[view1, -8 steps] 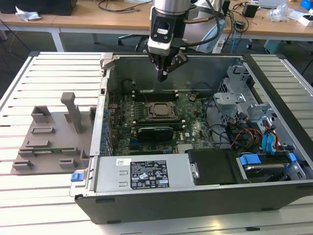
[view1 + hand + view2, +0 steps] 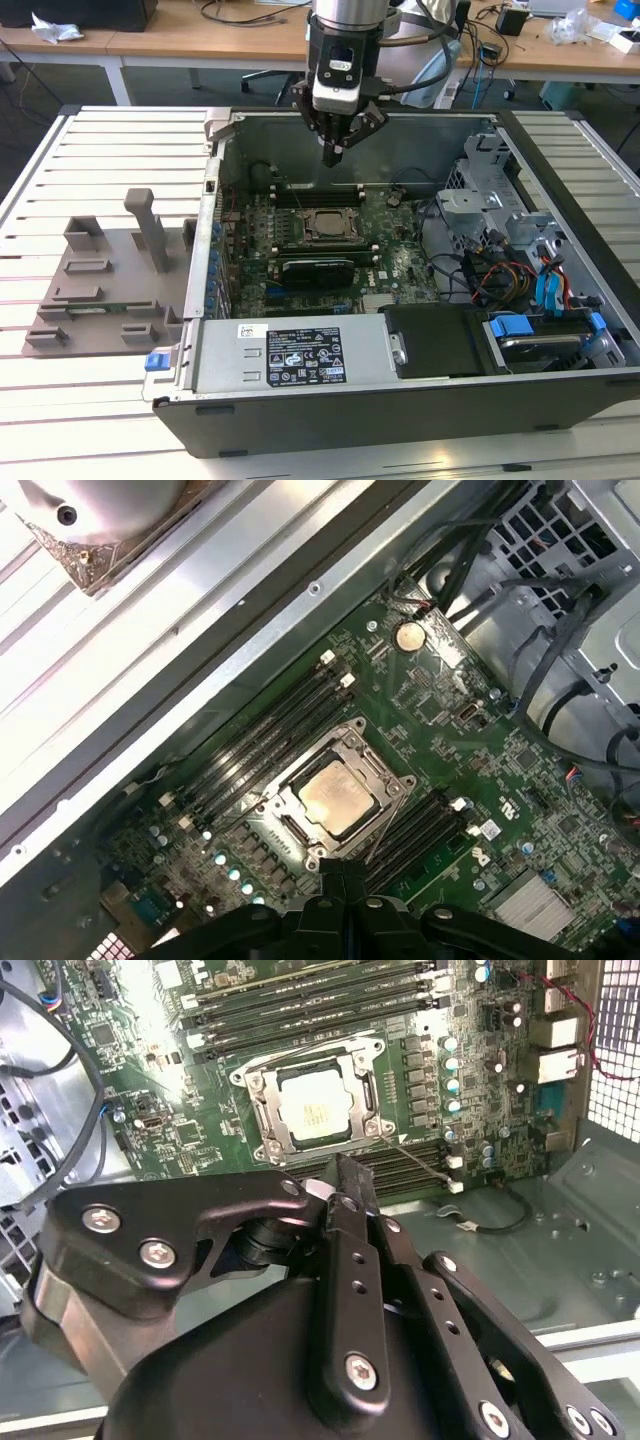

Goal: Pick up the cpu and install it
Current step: 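Install the first cpu locking lever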

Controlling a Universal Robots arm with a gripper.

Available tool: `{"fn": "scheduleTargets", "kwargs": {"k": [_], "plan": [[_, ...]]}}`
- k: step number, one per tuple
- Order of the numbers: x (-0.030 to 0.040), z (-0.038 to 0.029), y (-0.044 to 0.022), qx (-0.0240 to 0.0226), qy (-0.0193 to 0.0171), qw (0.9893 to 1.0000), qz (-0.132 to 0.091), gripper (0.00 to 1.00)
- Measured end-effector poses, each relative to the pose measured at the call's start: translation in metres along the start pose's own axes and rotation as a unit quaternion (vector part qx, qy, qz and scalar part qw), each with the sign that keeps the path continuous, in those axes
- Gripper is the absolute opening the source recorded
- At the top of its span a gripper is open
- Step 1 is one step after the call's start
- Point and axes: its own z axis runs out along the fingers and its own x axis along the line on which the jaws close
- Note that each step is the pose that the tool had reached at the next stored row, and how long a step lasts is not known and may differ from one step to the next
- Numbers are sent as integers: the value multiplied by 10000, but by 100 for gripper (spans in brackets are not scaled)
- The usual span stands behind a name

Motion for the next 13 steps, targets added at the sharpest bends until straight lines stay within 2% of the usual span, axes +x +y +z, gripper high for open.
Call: {"fn": "scheduleTargets", "kwargs": {"k": [7,13], "plan": [[0,0,0,-2,-12,9994,-342,11],[0,0,0,-4,-21,9981,-613,11]]}}
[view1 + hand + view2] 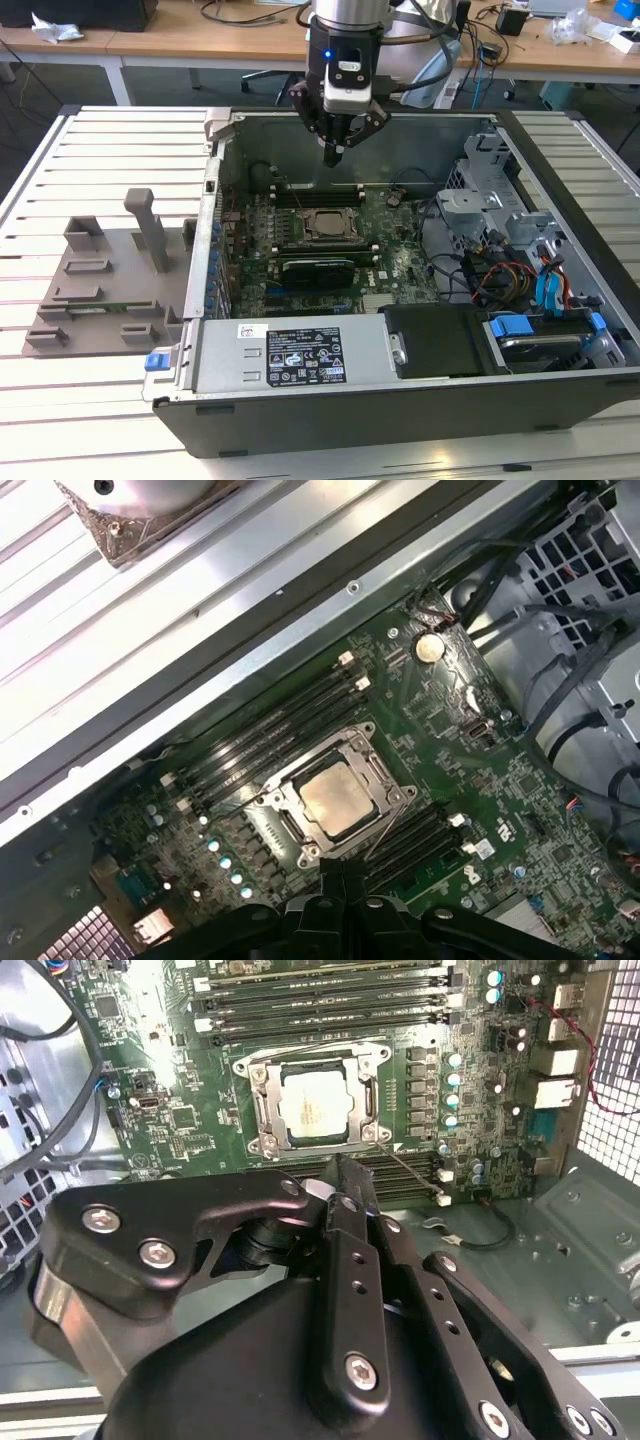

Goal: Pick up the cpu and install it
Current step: 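Install the first cpu locking lever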

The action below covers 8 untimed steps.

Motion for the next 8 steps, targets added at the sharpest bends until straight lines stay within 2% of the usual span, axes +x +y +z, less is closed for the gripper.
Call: {"fn": "scheduleTargets", "kwargs": {"k": [5,7,8], "plan": [[0,0,0,-2,-9,9996,-271,11],[0,0,0,-3,-20,9983,-576,11],[0,0,0,-5,-25,9973,-740,11]]}}
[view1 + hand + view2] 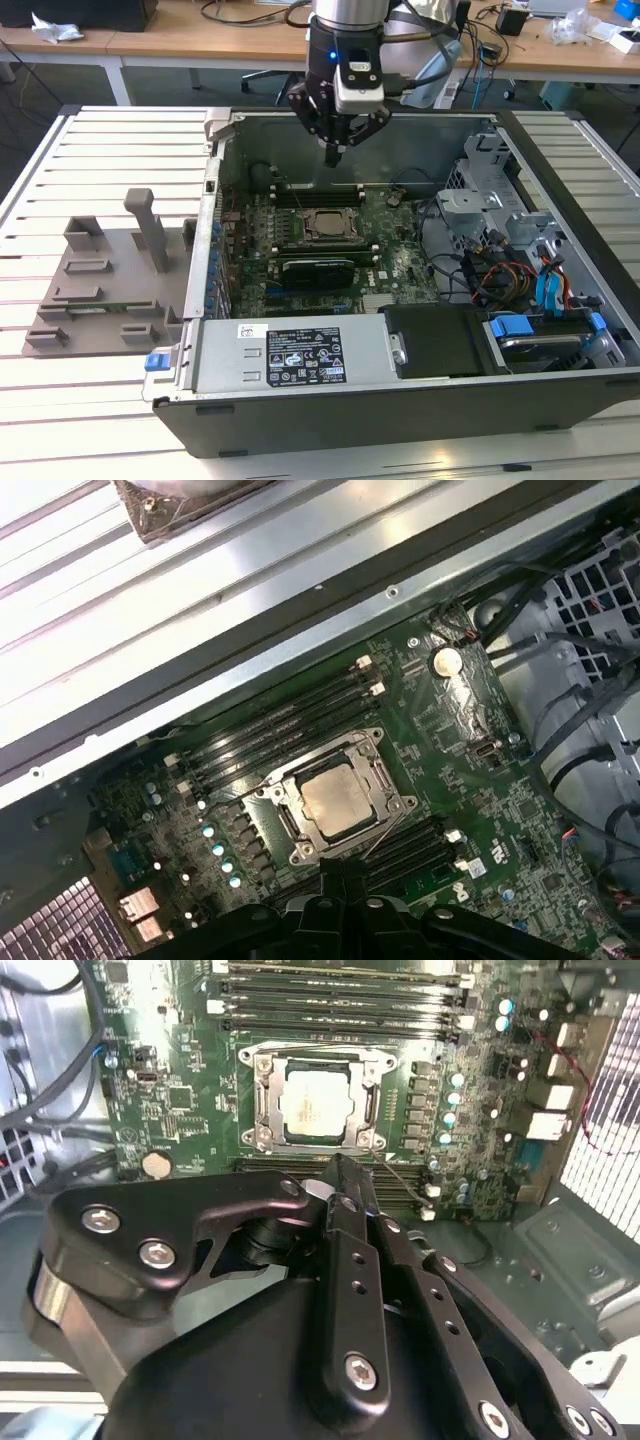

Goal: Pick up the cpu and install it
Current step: 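Install the first cpu locking lever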

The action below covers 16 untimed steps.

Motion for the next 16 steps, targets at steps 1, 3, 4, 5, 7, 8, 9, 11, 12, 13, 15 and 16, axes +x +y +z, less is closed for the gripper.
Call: {"fn": "scheduleTargets", "kwargs": {"k": [1,3,4,5,7,8,9,11,12,13,15,16], "plan": [[0,0,0,-1,-4,9999,-112,11],[0,0,0,-2,-11,9995,-319,11],[0,0,0,-2,-14,9991,-417,11],[0,0,0,-3,-18,9986,-528,11],[0,0,0,-4,-24,9975,-709,11],[0,0,0,-4,-26,9970,-770,11],[0,0,0,-5,-29,9964,-845,11],[0,0,0,-5,-34,9950,-996,11],[0,0,0,-6,-36,9945,-1049,11],[0,0,0,-6,-38,9938,-1114,11],[0,0,0,-7,-41,9925,-1223,11],[0,0,0,-7,-44,9916,-1295,11]]}}
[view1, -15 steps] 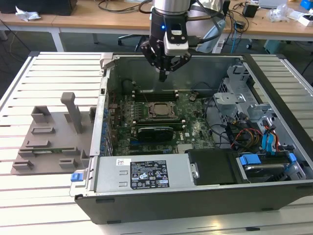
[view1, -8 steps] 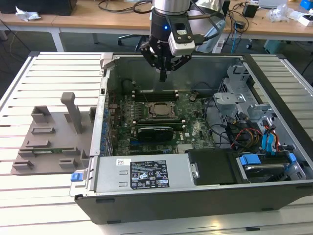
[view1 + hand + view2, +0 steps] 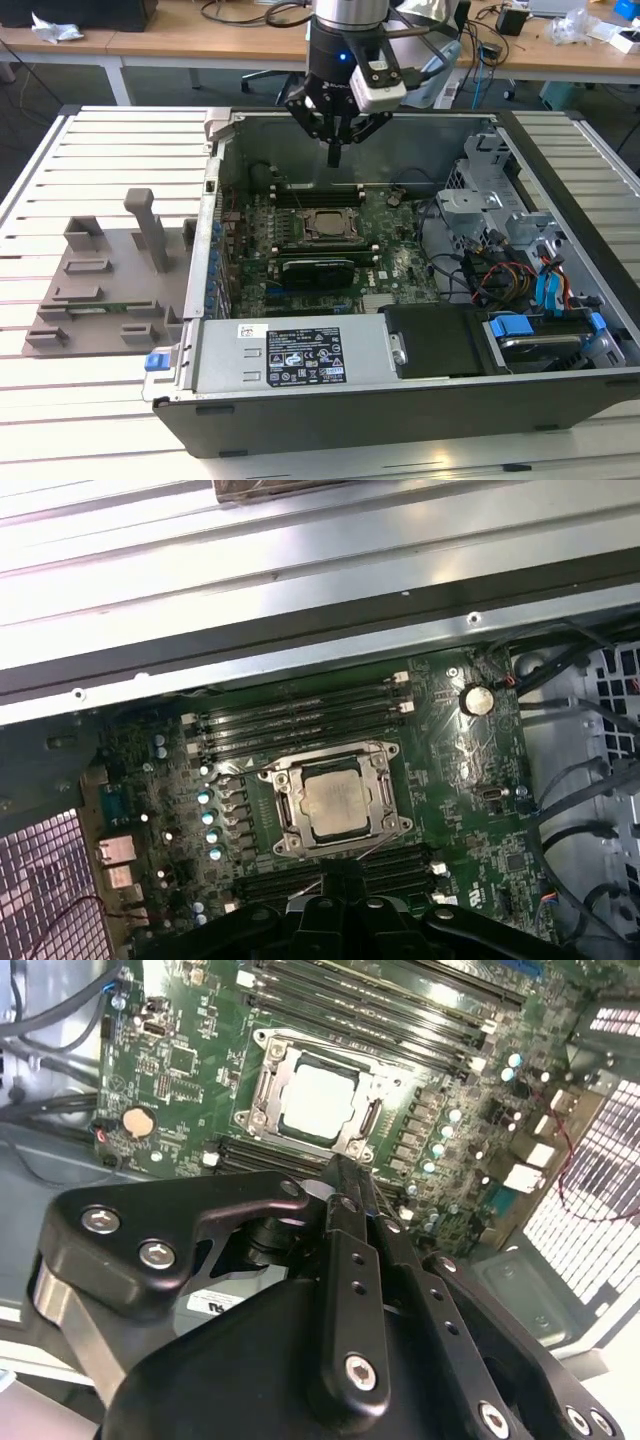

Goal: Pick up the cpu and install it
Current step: 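Install the first cpu locking lever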

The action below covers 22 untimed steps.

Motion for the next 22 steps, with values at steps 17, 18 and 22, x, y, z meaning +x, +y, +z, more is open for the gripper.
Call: {"fn": "scheduleTargets", "kwargs": {"k": [17,18,22], "plan": [[0,0,0,-8,-45,9910,-1335,11],[0,0,0,-8,-47,9904,-1385,11],[0,0,0,-10,-56,9861,-1659,11]]}}
